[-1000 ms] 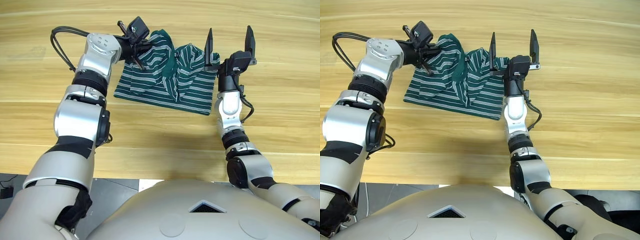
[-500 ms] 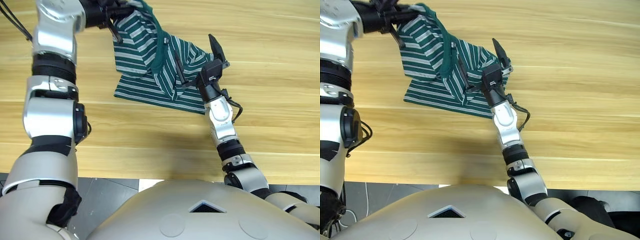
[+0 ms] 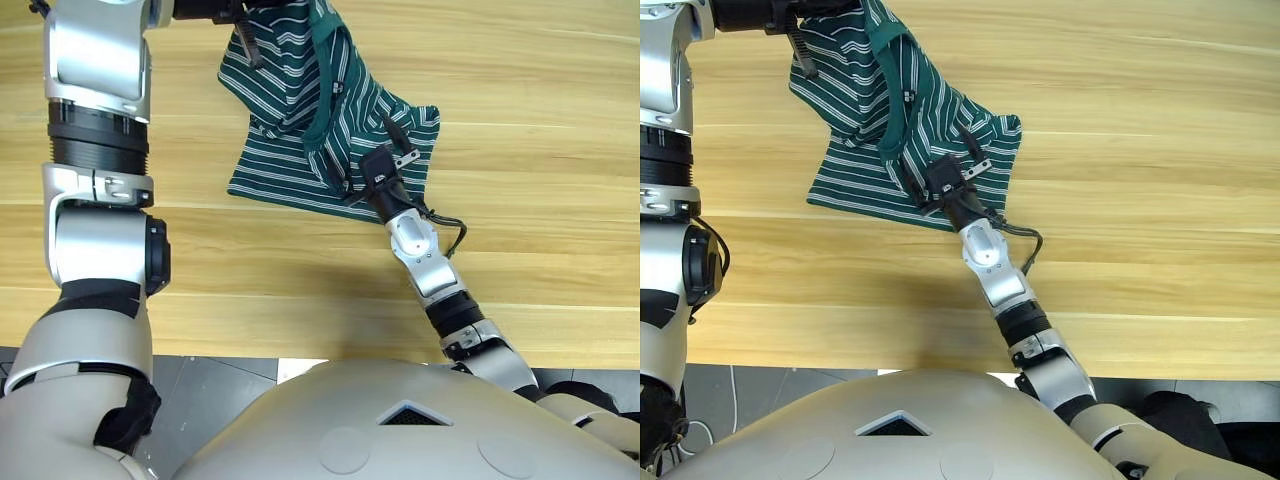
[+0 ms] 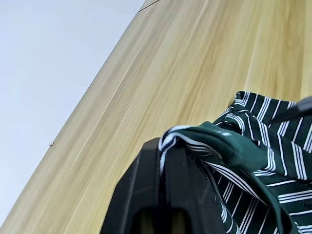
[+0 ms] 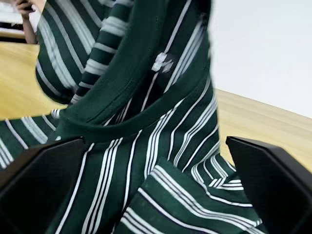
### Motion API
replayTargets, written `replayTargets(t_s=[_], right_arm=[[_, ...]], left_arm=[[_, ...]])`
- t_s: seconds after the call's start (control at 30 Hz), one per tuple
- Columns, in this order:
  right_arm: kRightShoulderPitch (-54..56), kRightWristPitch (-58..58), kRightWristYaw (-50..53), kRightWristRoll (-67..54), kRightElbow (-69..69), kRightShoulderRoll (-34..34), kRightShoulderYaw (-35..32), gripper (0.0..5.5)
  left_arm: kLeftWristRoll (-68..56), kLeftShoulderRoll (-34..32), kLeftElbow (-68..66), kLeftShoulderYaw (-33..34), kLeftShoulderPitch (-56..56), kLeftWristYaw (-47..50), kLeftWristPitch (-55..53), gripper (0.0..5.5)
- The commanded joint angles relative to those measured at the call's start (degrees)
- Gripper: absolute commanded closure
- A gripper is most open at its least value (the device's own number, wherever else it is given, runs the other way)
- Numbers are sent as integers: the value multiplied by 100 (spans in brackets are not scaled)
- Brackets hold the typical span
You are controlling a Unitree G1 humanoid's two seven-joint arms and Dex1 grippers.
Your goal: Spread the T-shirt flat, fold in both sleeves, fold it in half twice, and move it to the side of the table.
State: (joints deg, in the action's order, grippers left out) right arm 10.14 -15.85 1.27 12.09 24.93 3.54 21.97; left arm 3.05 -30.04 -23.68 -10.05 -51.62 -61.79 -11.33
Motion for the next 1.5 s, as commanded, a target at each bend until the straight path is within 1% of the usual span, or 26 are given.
replayTargets(t_s=[0.03, 0.13, 0.23, 0.5, 0.57, 0.73, 1.0, 1.17, 1.33, 1.5], right_arm=[[218, 26, 317, -57, 439, 962, 142, 10], [216, -31, 317, -108, 471, 1069, 359, 10], [76, -32, 67, -297, 196, 1058, 586, 10], [104, 114, -89, -573, 64, 1213, 866, 10], [193, 124, -63, -623, 236, 1273, 887, 10], [677, 126, 256, -929, 1166, 1548, 472, 10], [1268, -107, 473, -1071, 2012, 1744, 278, 10], [1427, -250, 486, -1052, 2226, 1848, 286, 10], [1286, -254, 303, -1156, 2124, 1935, 351, 10], [1239, 127, 310, -1582, 2406, 2077, 12, 10]], left_arm=[[-86, 0, 297, -61, 89, -17, -169, 548], [-74, 29, 274, -113, 27, 1, -131, 548], [-35, 62, 99, -156, -27, 79, -39, 548], [-3, 137, -54, -247, -72, 125, 61, 548], [-1, 153, -61, -287, -63, 127, 76, 548], [-25, 281, -53, -364, -221, 99, 25, 548], [-7, 368, -104, -372, -355, 90, 79, 548], [-5, 386, -92, -386, -347, 74, 99, 548], [4, 370, -128, -401, -336, 97, 125, 548], [5, 361, -133, -408, -326, 101, 154, 548]])
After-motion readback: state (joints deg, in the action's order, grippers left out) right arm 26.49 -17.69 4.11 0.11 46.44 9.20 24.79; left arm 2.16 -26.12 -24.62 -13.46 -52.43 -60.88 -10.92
